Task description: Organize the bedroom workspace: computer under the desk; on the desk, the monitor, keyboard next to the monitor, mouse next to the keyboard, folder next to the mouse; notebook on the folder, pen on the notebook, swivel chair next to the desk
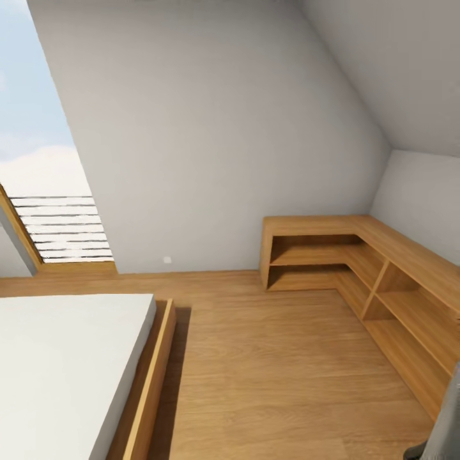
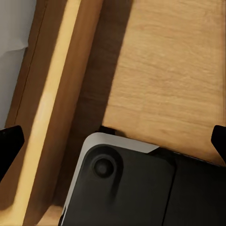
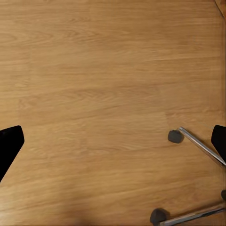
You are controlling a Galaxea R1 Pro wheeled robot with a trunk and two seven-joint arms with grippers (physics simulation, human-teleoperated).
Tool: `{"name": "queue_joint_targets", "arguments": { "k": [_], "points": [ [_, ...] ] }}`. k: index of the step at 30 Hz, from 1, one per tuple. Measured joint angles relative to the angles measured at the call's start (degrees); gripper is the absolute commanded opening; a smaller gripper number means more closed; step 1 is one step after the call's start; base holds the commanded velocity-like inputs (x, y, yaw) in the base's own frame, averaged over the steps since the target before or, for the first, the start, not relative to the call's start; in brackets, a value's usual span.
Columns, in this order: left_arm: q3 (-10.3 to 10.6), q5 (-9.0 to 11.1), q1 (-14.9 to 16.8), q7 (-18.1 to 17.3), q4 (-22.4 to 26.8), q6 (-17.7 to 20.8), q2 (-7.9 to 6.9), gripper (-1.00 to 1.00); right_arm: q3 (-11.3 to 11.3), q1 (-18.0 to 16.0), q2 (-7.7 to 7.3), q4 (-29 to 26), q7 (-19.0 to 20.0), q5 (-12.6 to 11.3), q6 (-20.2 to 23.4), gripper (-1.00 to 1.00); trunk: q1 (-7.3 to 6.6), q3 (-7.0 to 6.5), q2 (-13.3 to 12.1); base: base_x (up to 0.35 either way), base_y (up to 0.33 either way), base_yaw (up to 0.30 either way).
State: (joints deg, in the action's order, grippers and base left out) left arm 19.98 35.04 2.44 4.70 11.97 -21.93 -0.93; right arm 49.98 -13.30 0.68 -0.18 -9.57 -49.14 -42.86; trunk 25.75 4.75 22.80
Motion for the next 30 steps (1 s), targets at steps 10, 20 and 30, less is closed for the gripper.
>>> {"name": "queue_joint_targets", "arguments": {
  "k": [10, 20, 30],
  "points": [
    [0.0, -0.04, 0.0, 0.0, 0.01, 0.0, 0.0, 1.0, 0.0, 0.0, 0.04, -0.02, -0.03, 0.0, 0.0, 1.0, -0.02, -0.62, 0.0, 0.096, 0.0, -0.16],
    [0.0, 0.02, -0.01, 0.01, 0.01, 0.0, 0.0, 1.0, 0.0, -0.01, 0.1, -0.01, -0.03, -0.01, 0.01, 1.0, -0.03, -0.75, 0.0, 0.294, 0.0, -0.027],
    [0.0, 0.04, -0.01, 0.01, 0.01, 0.0, 0.0, 1.0, 0.02, -0.01, 0.11, 0.01, -0.08, -0.04, -0.06, 1.0, -0.03, -0.77, 0.0, 0.319, 0.0, -0.002]
  ]
}}
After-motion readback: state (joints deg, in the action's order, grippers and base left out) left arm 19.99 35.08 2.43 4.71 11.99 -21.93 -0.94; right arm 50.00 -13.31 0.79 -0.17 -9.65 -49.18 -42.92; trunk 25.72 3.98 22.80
